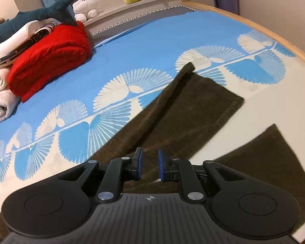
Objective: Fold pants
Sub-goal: 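Grasp the grey waistband with the left gripper while the right gripper moves to the leg hems, then grasp the pant leg hem with the right gripper while the left gripper holds the waistband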
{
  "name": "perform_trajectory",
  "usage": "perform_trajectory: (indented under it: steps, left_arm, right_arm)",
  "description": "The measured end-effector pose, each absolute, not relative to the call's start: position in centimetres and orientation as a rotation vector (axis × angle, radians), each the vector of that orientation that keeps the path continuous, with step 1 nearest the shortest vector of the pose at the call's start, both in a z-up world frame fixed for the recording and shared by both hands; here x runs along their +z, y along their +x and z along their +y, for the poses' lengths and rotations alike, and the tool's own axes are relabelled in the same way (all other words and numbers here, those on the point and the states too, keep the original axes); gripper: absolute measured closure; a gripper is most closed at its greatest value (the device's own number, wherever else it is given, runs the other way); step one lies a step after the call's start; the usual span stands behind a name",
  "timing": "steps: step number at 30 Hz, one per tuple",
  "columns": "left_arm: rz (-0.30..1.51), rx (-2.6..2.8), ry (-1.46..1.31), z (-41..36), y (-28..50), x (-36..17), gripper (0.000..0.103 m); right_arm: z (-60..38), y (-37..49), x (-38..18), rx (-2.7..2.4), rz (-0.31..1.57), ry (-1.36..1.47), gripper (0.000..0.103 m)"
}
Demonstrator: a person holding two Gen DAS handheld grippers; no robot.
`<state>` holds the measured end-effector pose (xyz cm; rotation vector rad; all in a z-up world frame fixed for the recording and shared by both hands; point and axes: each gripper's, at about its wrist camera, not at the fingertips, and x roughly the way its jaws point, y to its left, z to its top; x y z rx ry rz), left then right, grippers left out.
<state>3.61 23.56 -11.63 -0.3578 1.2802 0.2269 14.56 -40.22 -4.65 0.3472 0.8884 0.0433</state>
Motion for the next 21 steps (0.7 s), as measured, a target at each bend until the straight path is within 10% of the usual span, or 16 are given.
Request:
perform_trajectory:
  steps: [11, 21]
  left_arm:
    - [1.354, 0.164, -0.176, 20.3, 5.6, -13.9, 0.035]
    - [1.343, 0.161, -0.063, 20.3, 6.2, -14.0, 0.077]
  right_arm:
    - [-38.4, 20.2, -9.7, 0.056, 0.972, 0.446, 0.081]
    - [-36.4, 25.1, -14.7, 0.015, 1.081, 0.456, 0.071]
